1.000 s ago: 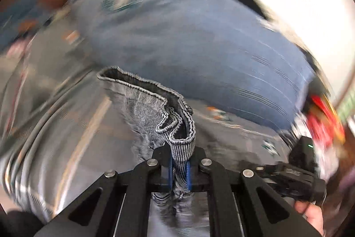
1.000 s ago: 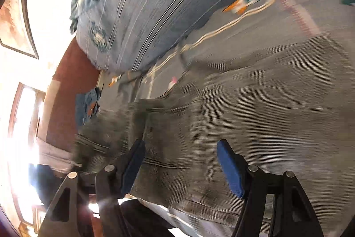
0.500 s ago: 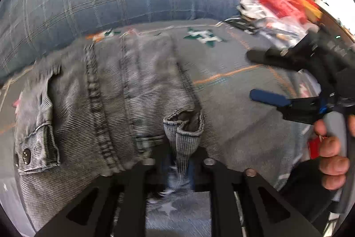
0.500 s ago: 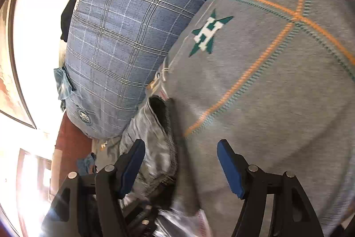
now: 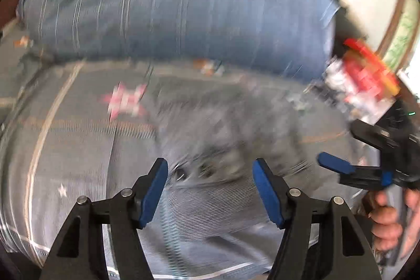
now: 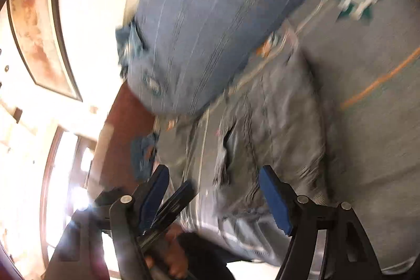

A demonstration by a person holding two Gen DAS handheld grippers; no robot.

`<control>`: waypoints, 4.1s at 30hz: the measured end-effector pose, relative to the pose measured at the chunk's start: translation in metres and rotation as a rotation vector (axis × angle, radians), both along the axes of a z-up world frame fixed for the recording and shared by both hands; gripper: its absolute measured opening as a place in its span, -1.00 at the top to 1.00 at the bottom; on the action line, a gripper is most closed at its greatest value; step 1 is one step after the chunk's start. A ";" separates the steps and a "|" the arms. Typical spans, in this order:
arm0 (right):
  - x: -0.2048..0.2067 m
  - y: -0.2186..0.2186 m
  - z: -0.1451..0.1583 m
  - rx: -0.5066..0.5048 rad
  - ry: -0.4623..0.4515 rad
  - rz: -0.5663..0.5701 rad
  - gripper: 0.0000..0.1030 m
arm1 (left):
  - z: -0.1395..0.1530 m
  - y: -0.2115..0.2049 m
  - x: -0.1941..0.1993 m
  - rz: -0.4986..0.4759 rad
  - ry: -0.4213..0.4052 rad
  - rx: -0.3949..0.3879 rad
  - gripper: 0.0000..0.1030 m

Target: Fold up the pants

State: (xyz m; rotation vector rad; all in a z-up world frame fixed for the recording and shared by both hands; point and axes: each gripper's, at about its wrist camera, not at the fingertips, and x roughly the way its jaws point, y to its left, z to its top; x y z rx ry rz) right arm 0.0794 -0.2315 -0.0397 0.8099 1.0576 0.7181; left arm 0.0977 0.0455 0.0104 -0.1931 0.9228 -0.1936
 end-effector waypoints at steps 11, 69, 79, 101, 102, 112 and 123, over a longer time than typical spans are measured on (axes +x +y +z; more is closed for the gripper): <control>-0.011 0.004 0.001 -0.136 0.016 -0.046 -0.39 | -0.008 0.012 -0.006 -0.013 0.010 -0.074 -0.40; 0.035 0.099 0.000 -1.049 -0.269 0.110 -0.93 | -0.026 0.018 0.000 0.089 0.059 0.060 -0.63; -0.002 0.074 0.002 -0.929 -0.287 0.036 -0.99 | -0.019 0.013 -0.005 0.086 0.022 0.115 -0.62; 0.106 0.123 0.050 -0.414 -0.199 0.178 -0.99 | -0.035 0.004 -0.004 0.021 0.024 0.107 -0.64; 0.116 0.130 0.033 -0.432 -0.167 0.203 -0.98 | -0.036 0.004 -0.004 0.020 0.025 0.105 -0.64; 0.106 0.134 0.028 -0.532 -0.170 0.179 -0.81 | -0.040 0.005 -0.002 0.003 0.024 0.076 -0.64; 0.105 0.145 0.037 -0.655 -0.175 0.203 -0.82 | -0.021 0.029 -0.014 0.038 -0.040 -0.031 -0.64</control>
